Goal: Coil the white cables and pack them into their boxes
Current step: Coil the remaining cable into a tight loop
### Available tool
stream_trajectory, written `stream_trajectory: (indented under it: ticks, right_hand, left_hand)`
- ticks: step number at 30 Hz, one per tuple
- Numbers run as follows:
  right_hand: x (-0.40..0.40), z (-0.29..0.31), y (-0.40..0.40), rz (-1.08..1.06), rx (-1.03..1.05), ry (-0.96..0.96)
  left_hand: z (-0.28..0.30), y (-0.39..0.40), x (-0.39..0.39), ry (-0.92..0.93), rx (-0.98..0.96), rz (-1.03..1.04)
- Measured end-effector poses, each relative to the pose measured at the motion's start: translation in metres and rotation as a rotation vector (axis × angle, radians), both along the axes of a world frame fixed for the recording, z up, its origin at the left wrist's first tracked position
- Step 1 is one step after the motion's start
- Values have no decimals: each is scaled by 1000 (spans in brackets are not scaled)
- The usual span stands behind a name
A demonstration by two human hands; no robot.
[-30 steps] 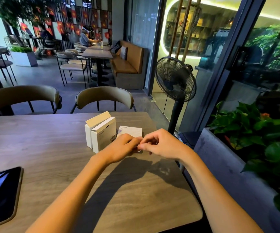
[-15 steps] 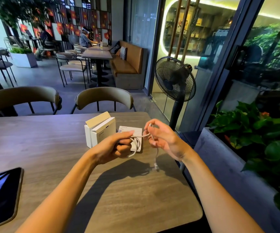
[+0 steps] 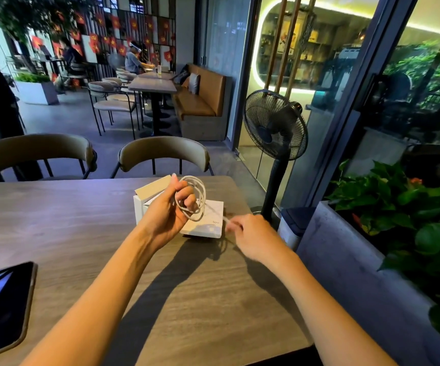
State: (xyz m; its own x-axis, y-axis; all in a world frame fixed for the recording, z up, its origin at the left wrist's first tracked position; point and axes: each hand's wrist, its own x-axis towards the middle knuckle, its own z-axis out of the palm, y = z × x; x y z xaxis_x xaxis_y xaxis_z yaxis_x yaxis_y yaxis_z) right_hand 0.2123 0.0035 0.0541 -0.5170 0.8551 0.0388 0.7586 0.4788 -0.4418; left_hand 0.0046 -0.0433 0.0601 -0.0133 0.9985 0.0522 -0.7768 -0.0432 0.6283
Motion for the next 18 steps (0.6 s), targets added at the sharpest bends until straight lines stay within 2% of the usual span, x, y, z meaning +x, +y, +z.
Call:
stream_trajectory:
  ticks: [2, 4, 7, 11, 14, 16, 18]
  right_hand:
    - [-4, -3, -6, 95, -277, -109]
    - [-6, -6, -12, 171, -401, -137]
    - [-7, 0, -21, 242, -447, -155]
    - [-15, 14, -35, 288, -389, -234]
    - [-20, 27, -49, 331, -278, -247]
    - [-17, 42, -55, 348, -202, -185]
    - [-9, 55, -51, 315, -86, -24]
  left_hand:
    - [0, 3, -1, -5, -10, 100]
    - [-3, 5, 2, 93, -11, 225]
    - [-21, 8, 11, 445, -53, 358]
    - [-39, 7, 20, 958, -14, 483]
    - [-38, 6, 25, 1273, 136, 465]
    - [-40, 4, 23, 1410, 197, 383]
    - [-40, 0, 20, 1385, 210, 266]
